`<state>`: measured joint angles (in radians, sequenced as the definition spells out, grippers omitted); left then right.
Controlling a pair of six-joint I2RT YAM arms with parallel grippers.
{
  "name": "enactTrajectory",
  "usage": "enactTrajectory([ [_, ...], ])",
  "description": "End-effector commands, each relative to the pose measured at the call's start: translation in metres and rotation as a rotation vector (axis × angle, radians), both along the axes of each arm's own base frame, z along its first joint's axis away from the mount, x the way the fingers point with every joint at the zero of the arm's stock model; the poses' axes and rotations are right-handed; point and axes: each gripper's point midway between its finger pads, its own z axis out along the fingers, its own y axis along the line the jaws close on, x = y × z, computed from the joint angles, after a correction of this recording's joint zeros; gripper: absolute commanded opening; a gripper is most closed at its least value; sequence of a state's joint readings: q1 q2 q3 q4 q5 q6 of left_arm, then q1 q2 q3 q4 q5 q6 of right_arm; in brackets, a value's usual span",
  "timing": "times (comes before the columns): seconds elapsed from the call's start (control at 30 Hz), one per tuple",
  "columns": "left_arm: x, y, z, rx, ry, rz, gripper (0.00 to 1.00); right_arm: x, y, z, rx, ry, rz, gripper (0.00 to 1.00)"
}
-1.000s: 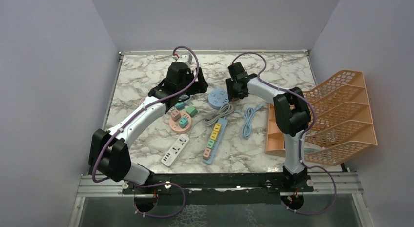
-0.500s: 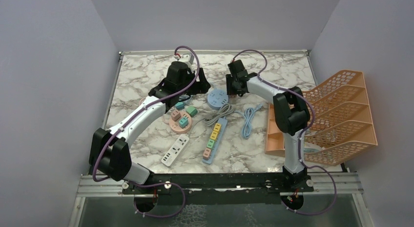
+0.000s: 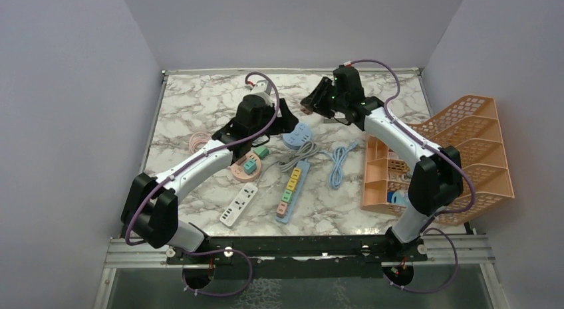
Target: Insert the plug
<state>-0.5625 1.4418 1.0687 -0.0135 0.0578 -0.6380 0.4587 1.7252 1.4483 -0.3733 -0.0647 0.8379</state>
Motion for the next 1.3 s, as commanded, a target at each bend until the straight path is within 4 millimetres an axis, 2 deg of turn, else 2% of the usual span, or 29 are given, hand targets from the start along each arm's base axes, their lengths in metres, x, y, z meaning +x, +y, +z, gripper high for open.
enactTrajectory([
  [0.0, -0.005, -0.025, 0.035, -0.085, -0.150, 0.032, 0.76, -0.022, 0.018, 0.027, 0.282, 0.089, -0.033, 0.33],
  [0.13, -0.007, -0.030, 0.032, -0.141, -0.145, 0.074, 0.76, -0.037, 0.019, 0.050, 0.407, 0.091, -0.050, 0.33],
  [0.2, -0.007, -0.032, 0.035, -0.177, -0.144, 0.084, 0.76, -0.045, 0.020, 0.054, 0.464, 0.136, -0.065, 0.33],
  [0.33, -0.006, -0.036, 0.041, -0.182, -0.183, 0.103, 0.71, -0.061, 0.025, 0.057, 0.565, 0.218, -0.064, 0.33],
  [0.5, -0.008, -0.041, 0.048, -0.207, -0.226, 0.117, 0.67, -0.067, 0.027, 0.055, 0.610, 0.286, -0.085, 0.33],
  [0.67, -0.010, -0.049, 0.052, -0.220, -0.240, 0.107, 0.57, -0.069, 0.027, 0.050, 0.616, 0.321, -0.098, 0.33],
  [0.83, -0.008, -0.052, 0.047, -0.216, -0.232, 0.128, 0.45, -0.071, 0.030, 0.048, 0.624, 0.345, -0.085, 0.33],
  [0.93, -0.003, -0.052, 0.047, -0.217, -0.232, 0.152, 0.31, -0.073, 0.032, 0.044, 0.613, 0.356, -0.071, 0.35],
  [1.03, -0.001, -0.052, 0.047, -0.211, -0.233, 0.162, 0.10, -0.072, 0.029, 0.038, 0.574, 0.350, -0.075, 0.41],
  [1.1, -0.001, -0.051, 0.043, -0.199, -0.225, 0.165, 0.00, -0.068, 0.024, 0.034, 0.519, 0.316, -0.084, 0.53],
  [1.2, -0.006, -0.043, 0.024, -0.123, -0.165, 0.175, 0.00, -0.057, 0.011, 0.031, 0.392, 0.241, -0.110, 0.68],
  [1.27, -0.012, -0.034, 0.012, -0.040, -0.117, 0.177, 0.00, -0.051, 0.000, 0.033, 0.309, 0.173, -0.116, 0.73],
])
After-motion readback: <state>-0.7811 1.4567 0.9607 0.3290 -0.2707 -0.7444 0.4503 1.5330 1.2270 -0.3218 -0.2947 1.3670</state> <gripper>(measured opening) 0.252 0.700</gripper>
